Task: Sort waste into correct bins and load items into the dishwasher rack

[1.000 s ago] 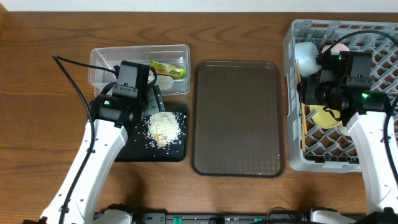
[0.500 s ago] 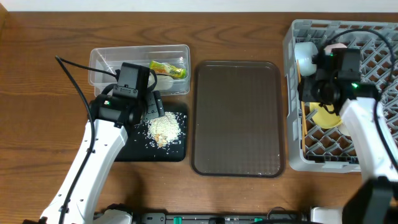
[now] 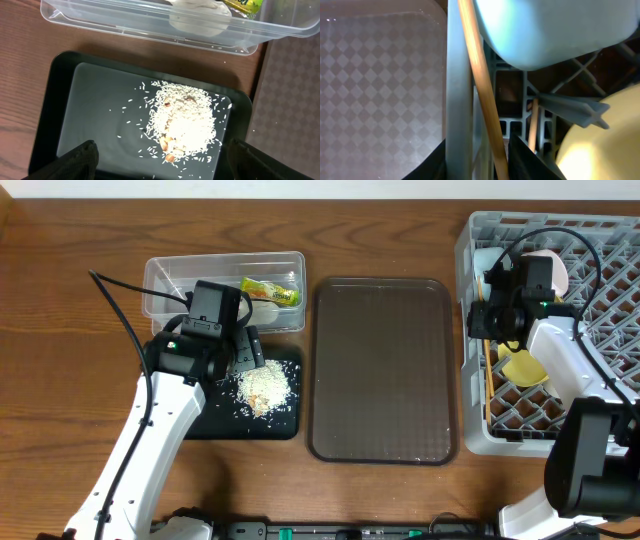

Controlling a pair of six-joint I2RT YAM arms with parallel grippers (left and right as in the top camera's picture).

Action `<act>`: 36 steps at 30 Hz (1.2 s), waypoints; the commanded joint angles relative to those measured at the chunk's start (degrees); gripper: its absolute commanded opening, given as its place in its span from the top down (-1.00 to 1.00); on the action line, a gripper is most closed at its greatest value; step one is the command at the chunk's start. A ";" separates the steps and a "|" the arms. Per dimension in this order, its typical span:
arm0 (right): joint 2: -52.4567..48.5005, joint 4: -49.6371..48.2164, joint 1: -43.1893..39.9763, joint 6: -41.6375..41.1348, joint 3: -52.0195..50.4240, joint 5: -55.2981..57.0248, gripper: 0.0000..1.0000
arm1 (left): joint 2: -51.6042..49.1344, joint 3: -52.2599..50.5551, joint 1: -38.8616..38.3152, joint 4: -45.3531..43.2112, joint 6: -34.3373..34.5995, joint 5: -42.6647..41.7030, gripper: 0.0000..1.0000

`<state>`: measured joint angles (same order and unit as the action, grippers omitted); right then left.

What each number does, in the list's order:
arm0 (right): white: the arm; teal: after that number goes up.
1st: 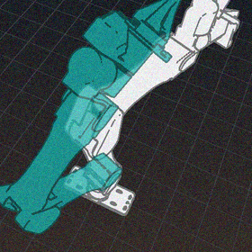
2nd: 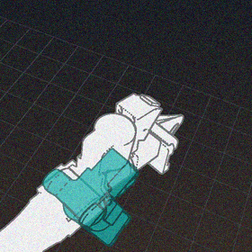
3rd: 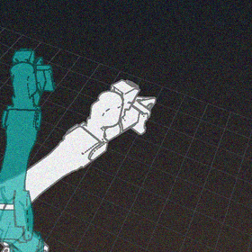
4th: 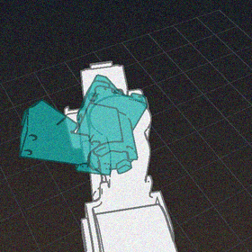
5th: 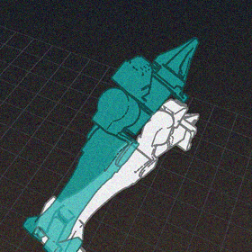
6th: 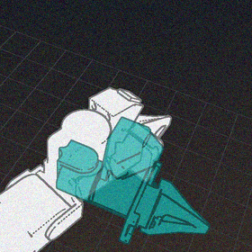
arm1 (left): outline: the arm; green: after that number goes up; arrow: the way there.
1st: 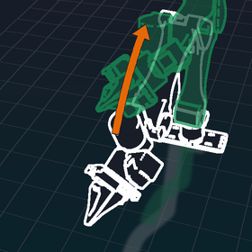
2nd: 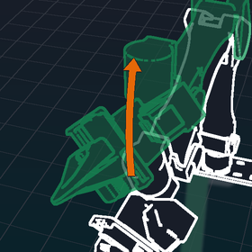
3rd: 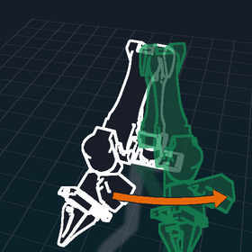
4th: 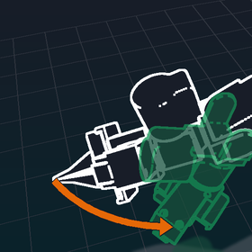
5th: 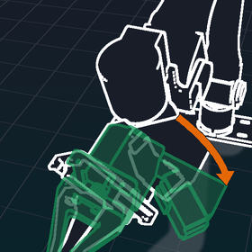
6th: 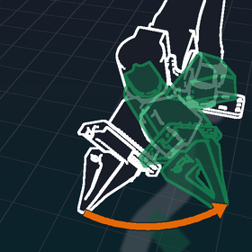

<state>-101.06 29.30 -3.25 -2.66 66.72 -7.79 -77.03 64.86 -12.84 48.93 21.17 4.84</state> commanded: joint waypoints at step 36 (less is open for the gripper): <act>9.22 11.82 -0.92 -0.28 0.83 6.84 0.13 | -0.02 0.24 0.28 0.09 0.52 0.09 -0.69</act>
<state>-94.91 40.91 -3.27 -2.76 67.11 -2.44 -77.06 64.86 -12.84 48.97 21.17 4.84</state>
